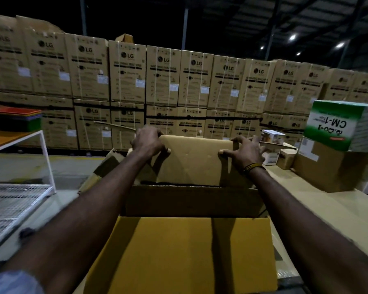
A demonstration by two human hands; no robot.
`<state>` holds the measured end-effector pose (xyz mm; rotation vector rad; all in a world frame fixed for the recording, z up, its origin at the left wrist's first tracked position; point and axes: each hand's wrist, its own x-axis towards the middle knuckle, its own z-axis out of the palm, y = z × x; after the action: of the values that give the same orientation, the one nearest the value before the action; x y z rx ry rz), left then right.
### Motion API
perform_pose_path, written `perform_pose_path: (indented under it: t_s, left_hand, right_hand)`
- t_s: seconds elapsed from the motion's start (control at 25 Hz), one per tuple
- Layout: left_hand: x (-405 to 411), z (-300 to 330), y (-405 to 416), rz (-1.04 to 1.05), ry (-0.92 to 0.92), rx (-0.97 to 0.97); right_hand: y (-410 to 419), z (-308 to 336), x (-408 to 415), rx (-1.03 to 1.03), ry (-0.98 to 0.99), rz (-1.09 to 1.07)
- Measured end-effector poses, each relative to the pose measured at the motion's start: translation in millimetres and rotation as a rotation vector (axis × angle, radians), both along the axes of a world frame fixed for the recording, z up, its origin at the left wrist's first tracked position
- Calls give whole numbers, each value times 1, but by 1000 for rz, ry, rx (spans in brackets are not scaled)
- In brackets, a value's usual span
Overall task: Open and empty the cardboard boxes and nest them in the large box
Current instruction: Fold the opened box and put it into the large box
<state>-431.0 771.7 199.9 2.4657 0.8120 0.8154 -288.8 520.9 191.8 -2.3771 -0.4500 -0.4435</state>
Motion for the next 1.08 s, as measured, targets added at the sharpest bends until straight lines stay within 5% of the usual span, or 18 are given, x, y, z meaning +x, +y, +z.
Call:
perform_pose_path:
  t_s: [0.32,0.6,0.76,0.96,1.08]
  left_hand:
    - [-9,-71,-8,-70,176,-264]
    - [0,-50,25,-60,9,-333]
    - [11,-52,22,-2,354,-286]
    - [15,-54,12,-128,947,-352]
    - [18,-63,4,-157,1046,-368]
  right_hand:
    - [-7,-74,17,-164,158,47]
    - [2,-67,51,4,133,12]
    - [-7,-71,71,-121,296,77]
    - [-12,-71,84,-746,547,152]
    - [-3,-63,67,-850,657,234]
